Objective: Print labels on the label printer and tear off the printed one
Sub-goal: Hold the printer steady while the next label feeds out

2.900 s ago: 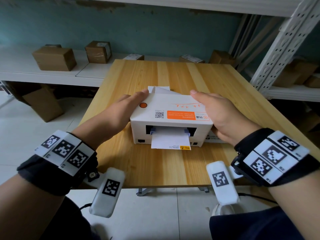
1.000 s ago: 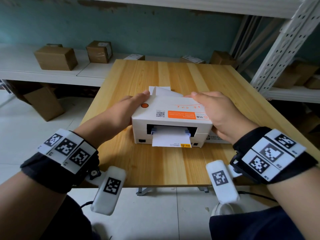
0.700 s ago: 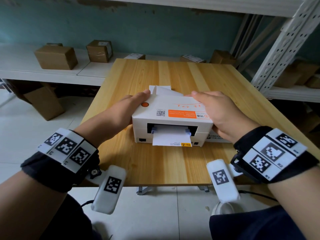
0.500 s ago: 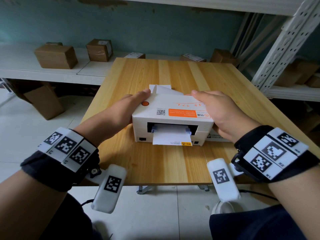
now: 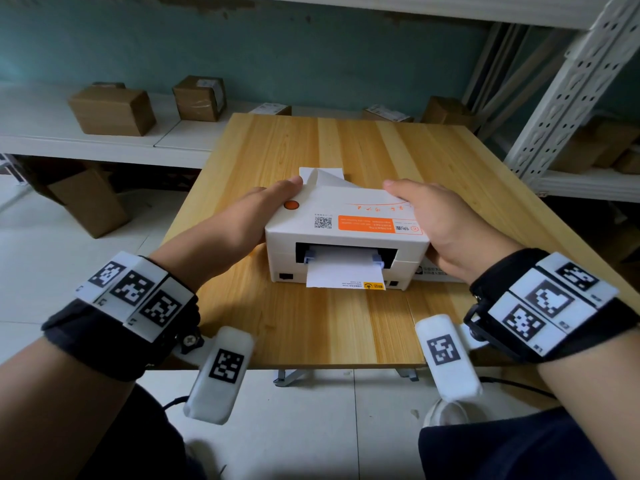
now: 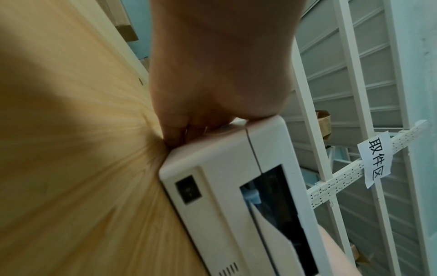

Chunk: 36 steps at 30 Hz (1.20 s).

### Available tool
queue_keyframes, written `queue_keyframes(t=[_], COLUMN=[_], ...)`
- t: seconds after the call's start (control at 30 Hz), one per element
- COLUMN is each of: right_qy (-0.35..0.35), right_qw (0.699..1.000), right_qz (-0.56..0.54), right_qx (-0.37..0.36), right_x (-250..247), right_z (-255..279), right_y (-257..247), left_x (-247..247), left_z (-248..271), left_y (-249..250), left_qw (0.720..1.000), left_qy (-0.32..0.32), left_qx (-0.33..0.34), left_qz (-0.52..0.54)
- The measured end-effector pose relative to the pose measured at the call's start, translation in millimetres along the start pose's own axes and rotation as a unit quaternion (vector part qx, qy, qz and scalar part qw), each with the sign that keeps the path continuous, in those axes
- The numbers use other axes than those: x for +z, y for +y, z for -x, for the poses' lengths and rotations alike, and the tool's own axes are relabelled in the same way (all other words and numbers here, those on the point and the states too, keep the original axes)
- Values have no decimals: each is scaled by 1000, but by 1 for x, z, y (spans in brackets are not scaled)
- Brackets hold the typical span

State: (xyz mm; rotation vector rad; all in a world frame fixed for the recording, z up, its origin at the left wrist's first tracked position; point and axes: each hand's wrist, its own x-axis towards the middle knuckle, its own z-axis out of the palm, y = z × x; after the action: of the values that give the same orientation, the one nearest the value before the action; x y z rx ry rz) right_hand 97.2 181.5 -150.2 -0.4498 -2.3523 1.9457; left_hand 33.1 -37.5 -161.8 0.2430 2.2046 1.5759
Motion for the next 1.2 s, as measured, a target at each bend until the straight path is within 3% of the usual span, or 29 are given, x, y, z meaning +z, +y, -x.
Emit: queue_keyframes(t=[0.17,0.47,0.83,1.2], right_qy=[-14,-12,-59,-56], right_qw=[1000,1000,996,994], right_qz=[-6,-6,-71,-96], right_qx=[0,-22,-9,0], right_x=[1,3,3,4], right_z=[1,6,6,5], right_y=[-1,-1,1,2], left_x=[-2,2,5,6], left_z=[6,8,6,7], left_y=[2,3,1,2], left_qw=[1000,997,997,994], left_qy=[-6,0,2,-20], left_qx=[4,82,57,50], left_qz=[-8,-6,49,94])
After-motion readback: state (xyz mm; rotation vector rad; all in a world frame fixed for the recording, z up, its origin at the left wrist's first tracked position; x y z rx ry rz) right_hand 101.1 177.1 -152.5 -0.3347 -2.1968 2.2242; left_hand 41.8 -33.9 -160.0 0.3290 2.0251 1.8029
